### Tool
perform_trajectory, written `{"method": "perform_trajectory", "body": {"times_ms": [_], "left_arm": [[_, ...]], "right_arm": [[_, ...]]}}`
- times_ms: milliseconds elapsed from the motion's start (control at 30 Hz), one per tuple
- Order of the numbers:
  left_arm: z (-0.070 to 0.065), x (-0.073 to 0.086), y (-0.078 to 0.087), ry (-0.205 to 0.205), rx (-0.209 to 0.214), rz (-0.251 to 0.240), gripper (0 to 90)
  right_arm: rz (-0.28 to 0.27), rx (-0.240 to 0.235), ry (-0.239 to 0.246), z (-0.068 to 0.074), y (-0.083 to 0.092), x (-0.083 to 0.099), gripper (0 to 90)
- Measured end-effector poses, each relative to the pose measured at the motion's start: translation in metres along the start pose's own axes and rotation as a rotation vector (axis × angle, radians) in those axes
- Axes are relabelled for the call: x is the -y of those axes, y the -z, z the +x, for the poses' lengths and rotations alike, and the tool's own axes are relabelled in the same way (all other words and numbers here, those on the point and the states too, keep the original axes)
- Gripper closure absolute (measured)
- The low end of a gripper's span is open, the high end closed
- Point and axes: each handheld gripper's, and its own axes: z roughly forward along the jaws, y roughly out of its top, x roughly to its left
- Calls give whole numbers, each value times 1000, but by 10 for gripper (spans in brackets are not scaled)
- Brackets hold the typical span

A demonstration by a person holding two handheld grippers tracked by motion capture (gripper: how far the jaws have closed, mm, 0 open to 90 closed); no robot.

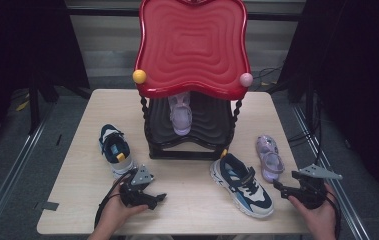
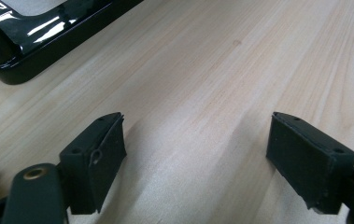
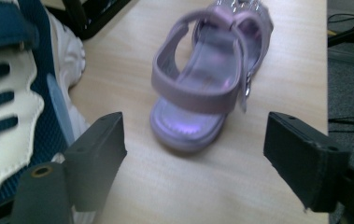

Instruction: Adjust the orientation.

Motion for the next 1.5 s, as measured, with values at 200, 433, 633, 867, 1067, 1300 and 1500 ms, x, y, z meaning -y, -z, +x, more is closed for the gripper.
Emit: {"method": "perform_trajectory", "body": {"times_ms": [200, 433, 633, 867, 1067, 1300, 1500], "left_arm": [[0, 0, 0, -2, 0, -4, 179], [0, 0, 0, -2, 1, 0, 175], [0, 0, 0, -1, 1, 0, 175], [0, 0, 0, -2, 1, 1, 175], [0, 0, 0, -2, 1, 0, 175], [0, 0, 0, -7, 2, 5, 175], [0, 0, 0, -7, 1, 4, 174]], "right_arm": [[-30, 28, -25, -5, -5, -15, 291], [-67, 82, -44, -10, -17, -26, 368], [-90, 112, -58, -12, -27, -29, 436], [-94, 137, -53, -12, -35, -27, 497], [-84, 151, -57, -12, -45, -26, 538], [-77, 166, -67, -13, -55, -26, 587], [-73, 173, -70, -14, -60, -23, 626]]}}
